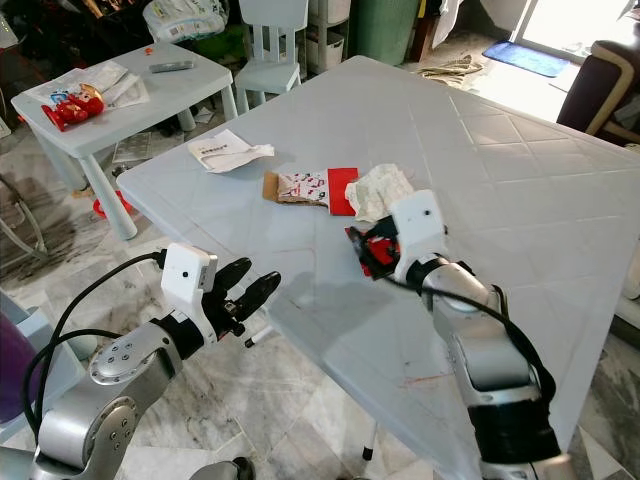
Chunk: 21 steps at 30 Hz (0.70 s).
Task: Picking trash to rubbish bin
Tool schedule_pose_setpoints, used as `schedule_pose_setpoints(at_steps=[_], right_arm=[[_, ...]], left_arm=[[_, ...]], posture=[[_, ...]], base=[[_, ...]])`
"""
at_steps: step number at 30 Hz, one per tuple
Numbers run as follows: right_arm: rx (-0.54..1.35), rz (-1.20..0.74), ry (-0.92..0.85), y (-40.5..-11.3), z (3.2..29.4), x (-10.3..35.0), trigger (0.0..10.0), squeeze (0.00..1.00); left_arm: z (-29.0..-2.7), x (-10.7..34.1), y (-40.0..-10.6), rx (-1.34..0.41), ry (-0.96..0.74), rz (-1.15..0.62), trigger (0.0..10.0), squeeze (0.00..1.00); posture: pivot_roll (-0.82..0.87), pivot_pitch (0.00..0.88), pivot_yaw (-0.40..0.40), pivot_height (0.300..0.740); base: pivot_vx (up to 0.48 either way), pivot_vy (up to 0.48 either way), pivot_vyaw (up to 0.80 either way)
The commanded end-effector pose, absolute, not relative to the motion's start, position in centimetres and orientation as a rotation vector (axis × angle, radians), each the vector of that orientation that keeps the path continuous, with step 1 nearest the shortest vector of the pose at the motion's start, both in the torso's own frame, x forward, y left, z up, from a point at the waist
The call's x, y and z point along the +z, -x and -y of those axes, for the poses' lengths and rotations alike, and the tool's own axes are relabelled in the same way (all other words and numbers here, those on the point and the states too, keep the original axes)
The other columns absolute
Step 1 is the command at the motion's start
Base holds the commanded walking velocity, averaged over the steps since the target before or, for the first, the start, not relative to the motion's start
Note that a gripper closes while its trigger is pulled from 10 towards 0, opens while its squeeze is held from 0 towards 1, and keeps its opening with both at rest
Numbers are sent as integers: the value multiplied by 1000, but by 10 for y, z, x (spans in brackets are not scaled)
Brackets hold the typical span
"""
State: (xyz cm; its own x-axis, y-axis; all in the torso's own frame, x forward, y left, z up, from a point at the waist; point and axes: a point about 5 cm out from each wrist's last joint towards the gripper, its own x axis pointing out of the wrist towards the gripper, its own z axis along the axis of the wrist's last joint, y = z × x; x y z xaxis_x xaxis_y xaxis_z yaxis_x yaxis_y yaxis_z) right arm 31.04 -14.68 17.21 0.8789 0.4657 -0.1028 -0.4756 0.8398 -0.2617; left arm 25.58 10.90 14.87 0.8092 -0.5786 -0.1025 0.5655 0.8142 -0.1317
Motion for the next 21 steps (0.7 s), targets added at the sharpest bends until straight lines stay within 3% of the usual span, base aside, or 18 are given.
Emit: schedule_pose_setpoints(at_steps=[1, 11, 21], right_arm=[[578, 18, 318, -306, 143, 181, 10000, 0], [776, 83, 598, -322, 165, 197, 10000, 0], [942, -56, 840, -337, 179, 174, 10000, 0]], left_arm=[[-104, 157, -253, -659, 96, -119, 10000, 0], [-98, 158, -249, -738, 79, -132, 10000, 0], [-96, 159, -246, -758, 77, -139, 10000, 0]], posture=[[108, 117, -51, 740], [101, 122, -47, 740], [121, 131, -48, 740]], base=[[0, 0, 0], [0, 0, 0], [0, 0, 0]])
